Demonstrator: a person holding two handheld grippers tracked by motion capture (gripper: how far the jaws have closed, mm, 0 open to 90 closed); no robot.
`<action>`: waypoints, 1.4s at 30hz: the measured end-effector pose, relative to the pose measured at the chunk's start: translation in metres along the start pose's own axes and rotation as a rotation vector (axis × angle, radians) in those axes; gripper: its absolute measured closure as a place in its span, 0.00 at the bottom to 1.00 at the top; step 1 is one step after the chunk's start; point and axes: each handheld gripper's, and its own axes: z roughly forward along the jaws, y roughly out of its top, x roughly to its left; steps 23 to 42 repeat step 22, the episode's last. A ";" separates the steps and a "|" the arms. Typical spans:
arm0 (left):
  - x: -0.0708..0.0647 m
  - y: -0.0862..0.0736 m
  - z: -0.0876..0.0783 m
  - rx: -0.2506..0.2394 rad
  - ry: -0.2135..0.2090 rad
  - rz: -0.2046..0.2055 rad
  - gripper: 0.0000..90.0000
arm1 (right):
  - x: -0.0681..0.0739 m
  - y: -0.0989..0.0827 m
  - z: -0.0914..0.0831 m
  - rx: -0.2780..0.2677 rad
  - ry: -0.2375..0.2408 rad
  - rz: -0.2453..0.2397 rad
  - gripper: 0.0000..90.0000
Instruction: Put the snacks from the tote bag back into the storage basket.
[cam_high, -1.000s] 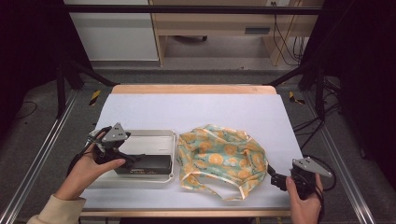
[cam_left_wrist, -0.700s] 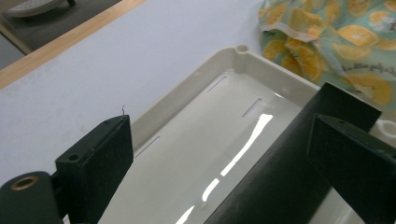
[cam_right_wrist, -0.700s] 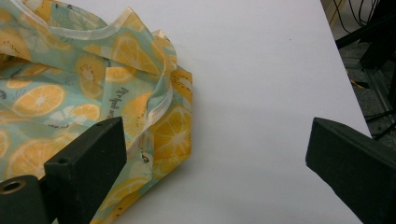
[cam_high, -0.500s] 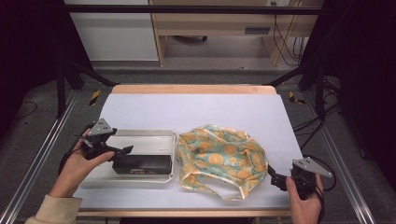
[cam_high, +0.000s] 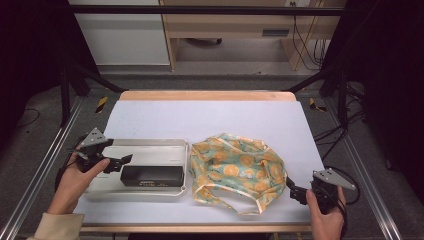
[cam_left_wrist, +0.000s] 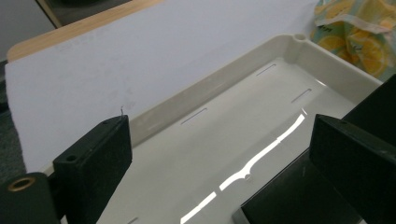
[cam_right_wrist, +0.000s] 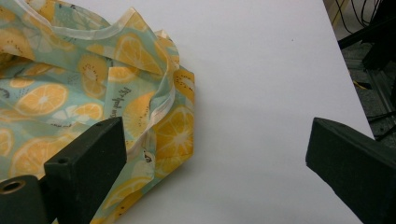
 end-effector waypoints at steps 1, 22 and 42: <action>0.003 -0.002 -0.001 -0.004 -0.001 -0.015 0.07 | 0.000 0.000 0.000 0.000 0.000 0.000 0.06; 0.038 -0.047 -0.023 -0.017 0.181 -0.164 0.09 | 0.000 -0.001 -0.001 0.002 0.005 0.007 0.06; 0.038 -0.047 -0.023 -0.017 0.181 -0.164 0.09 | 0.000 -0.001 -0.001 0.002 0.005 0.007 0.06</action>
